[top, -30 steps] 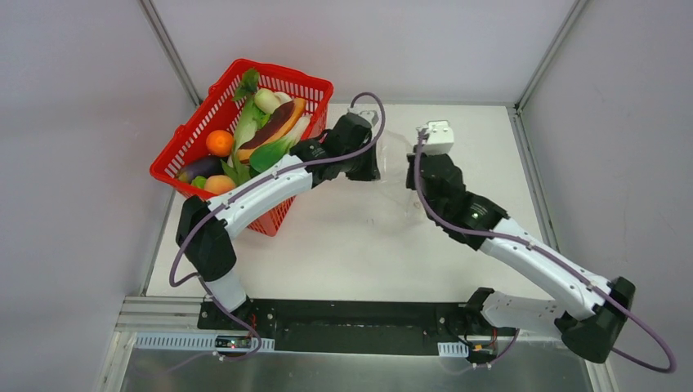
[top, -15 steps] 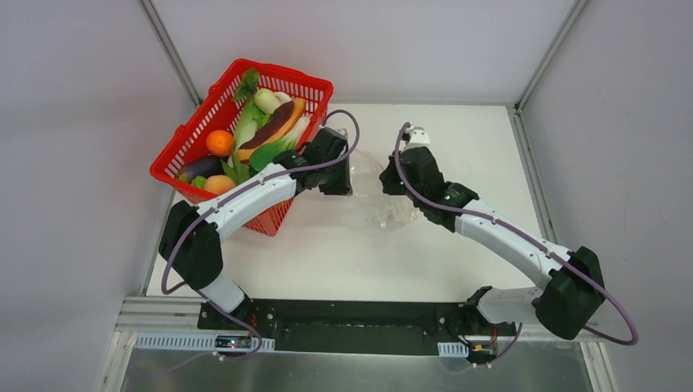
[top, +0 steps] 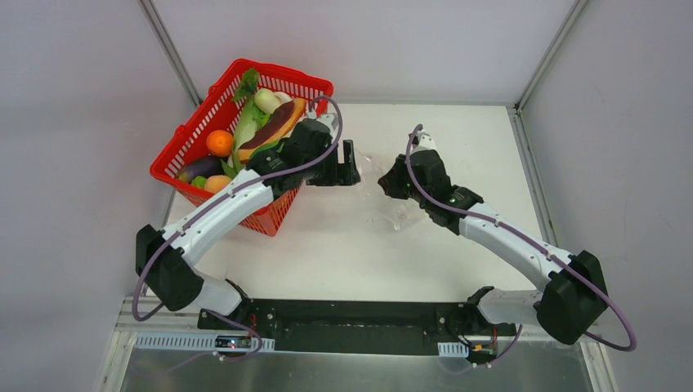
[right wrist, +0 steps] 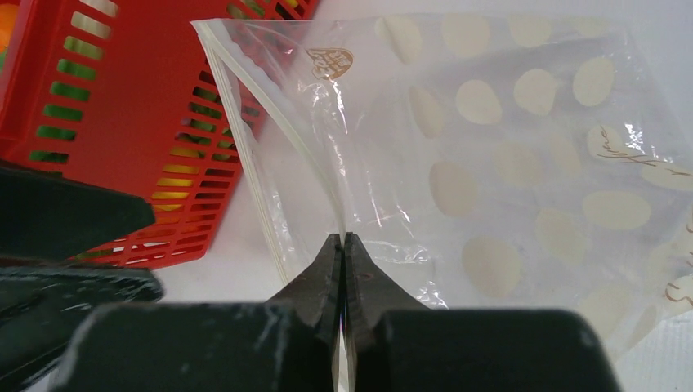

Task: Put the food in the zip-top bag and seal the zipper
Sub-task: Open the zipper of the food storage bag, then pick up the fake fruit from the bin.

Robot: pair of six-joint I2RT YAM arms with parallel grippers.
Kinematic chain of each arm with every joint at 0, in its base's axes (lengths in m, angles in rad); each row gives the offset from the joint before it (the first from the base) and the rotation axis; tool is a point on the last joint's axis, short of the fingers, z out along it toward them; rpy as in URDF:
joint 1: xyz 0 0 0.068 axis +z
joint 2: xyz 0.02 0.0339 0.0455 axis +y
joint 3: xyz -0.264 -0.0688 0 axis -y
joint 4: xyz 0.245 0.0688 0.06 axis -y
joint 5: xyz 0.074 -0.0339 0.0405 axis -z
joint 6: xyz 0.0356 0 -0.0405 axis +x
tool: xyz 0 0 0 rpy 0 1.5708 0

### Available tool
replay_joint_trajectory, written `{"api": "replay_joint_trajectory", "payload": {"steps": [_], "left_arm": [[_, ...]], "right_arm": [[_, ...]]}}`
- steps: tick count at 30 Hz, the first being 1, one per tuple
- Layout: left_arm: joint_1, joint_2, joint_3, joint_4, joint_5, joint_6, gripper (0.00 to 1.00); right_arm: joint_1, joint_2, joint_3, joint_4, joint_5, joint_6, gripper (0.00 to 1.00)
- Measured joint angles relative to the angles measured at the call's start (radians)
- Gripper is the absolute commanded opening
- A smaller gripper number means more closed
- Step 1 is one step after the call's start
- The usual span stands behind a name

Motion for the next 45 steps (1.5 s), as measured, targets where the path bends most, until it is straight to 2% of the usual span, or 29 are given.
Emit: {"api": "replay_joint_trajectory", "payload": {"steps": [6,8,11,15,19,23,33,42,45], "left_arm": [[0.005,-0.180,-0.016,-0.059,-0.116,0.074,0.98],[0.028,-0.248,-0.010,-0.093,-0.167,0.109,0.99],[0.129,-0.328,0.002,-0.131,-0.247,0.150,0.99],[0.297,-0.359,0.005,-0.163,-0.337,0.171,0.99],[0.404,-0.312,0.005,-0.174,-0.440,0.172,0.99],[0.496,-0.232,0.004,-0.156,-0.483,0.169,0.99],[0.686,-0.039,-0.004,0.008,-0.496,0.167,0.98],[0.735,0.113,0.049,0.051,-0.464,0.172,0.94],[0.742,0.145,0.058,0.058,-0.437,0.172,0.89]], "right_arm": [[-0.009,-0.002,-0.003,0.017,-0.033,0.020,0.00],[-0.010,-0.008,-0.003,0.018,-0.039,0.020,0.00],[-0.011,-0.020,-0.003,0.023,-0.047,0.020,0.00],[-0.012,-0.028,-0.003,0.024,-0.055,0.020,0.00],[-0.013,-0.028,-0.003,0.023,-0.068,0.020,0.00],[-0.013,-0.028,-0.003,0.023,-0.085,0.020,0.00],[-0.013,-0.044,-0.004,0.014,-0.097,0.013,0.00],[-0.013,-0.049,-0.009,0.010,-0.119,0.010,0.02],[-0.013,-0.049,-0.009,0.007,-0.136,0.010,0.02]]}}
